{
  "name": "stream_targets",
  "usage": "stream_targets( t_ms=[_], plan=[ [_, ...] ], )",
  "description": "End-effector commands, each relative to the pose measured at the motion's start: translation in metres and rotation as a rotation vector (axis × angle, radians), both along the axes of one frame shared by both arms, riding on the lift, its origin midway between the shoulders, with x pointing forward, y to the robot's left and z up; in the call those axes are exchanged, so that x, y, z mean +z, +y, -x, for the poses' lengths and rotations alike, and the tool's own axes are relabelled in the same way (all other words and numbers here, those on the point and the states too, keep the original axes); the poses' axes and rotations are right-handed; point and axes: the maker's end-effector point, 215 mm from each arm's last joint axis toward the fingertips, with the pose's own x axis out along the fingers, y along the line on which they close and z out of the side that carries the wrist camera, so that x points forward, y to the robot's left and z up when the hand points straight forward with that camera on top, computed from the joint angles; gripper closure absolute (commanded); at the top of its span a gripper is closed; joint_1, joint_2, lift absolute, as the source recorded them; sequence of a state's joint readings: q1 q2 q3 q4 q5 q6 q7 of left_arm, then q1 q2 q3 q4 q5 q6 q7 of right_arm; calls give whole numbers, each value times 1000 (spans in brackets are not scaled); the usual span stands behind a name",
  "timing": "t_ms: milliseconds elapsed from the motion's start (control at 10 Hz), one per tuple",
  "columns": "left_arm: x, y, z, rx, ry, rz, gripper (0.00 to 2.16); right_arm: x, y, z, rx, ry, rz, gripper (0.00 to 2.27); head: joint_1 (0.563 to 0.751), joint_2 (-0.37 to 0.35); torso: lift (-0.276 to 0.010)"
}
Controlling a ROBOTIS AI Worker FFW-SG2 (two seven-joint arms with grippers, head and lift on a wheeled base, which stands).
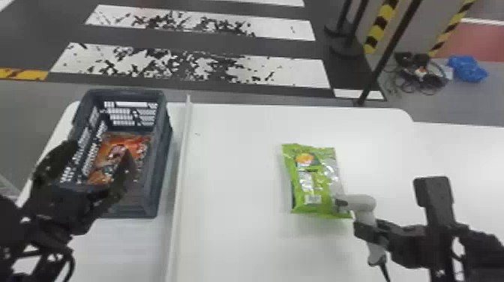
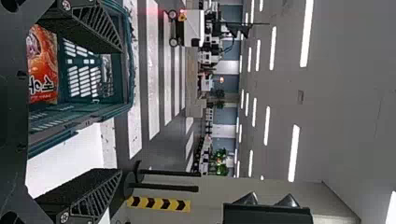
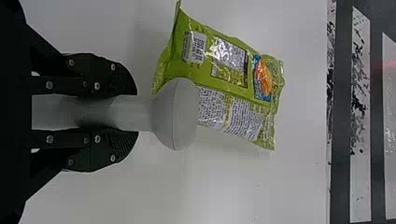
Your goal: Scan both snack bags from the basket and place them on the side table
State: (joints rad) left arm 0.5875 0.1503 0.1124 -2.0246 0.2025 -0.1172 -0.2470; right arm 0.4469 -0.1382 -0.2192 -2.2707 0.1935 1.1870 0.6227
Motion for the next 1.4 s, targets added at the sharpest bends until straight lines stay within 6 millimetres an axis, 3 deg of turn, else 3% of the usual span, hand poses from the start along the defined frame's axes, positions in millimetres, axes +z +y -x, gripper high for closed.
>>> stream_targets(
  t_ms=[0,700,900,1100,1300],
  plan=[
    [-1,-2,0,-3,2,3,87,0,-1,-2,-3,1,3,2256,695,-83,-75],
    [2,-3,0,-5,-6,1,87,-6,5,0,2,21,-8,2256,695,-81,-75],
    [3,-3,0,-7,-9,0,87,1,-13,-3,-32,5,2,2260,695,-81,-75],
    [4,-2,0,-9,-12,-2,87,12,-46,-10,-93,-21,21,2260,695,-112,-75],
    [5,-3,0,-13,-12,-2,87,7,-78,-29,-124,-58,53,2260,695,-151,-75]
  ],
)
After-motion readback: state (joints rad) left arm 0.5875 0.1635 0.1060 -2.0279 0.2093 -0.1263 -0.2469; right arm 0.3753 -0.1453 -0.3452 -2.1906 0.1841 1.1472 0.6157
